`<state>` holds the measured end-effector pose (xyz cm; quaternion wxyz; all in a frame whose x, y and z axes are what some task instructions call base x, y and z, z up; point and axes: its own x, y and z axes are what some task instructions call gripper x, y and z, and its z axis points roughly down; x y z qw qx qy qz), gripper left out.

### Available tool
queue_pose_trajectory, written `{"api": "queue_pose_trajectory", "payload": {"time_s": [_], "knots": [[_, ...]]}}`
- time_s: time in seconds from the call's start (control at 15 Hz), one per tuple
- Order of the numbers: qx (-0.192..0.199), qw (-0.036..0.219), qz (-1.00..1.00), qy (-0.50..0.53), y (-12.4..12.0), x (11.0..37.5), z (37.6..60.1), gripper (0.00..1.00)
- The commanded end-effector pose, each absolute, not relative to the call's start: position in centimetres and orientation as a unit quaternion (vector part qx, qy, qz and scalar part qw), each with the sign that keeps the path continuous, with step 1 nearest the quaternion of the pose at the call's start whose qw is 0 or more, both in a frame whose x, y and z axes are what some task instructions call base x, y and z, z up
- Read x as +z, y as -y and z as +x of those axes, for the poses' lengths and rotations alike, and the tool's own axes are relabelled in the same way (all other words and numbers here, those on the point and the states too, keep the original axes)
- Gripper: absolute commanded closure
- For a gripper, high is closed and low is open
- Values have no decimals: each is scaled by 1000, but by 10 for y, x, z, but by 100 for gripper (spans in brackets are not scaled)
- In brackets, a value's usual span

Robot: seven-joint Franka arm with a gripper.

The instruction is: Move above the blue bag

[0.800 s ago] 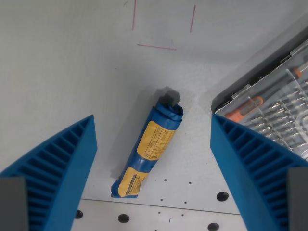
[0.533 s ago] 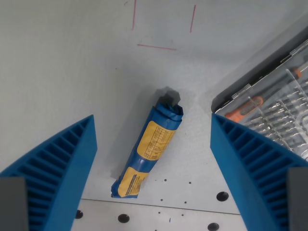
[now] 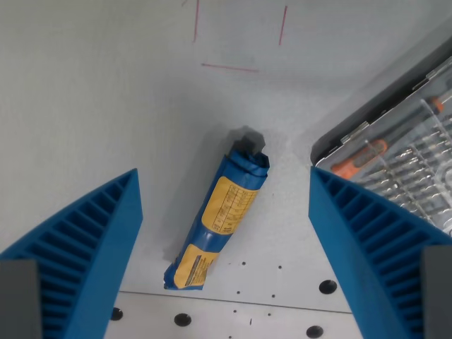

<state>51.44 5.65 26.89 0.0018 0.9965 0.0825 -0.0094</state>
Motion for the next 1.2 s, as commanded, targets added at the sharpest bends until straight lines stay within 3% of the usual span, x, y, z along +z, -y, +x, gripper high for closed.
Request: {"api": "queue_pose_trajectory", "payload": {"time_s": [0.07, 1.2], "knots": [[2, 1, 999, -48, -57, 266, 511, 0], [39, -9, 994, 97, -62, 215, 464, 0]]}}
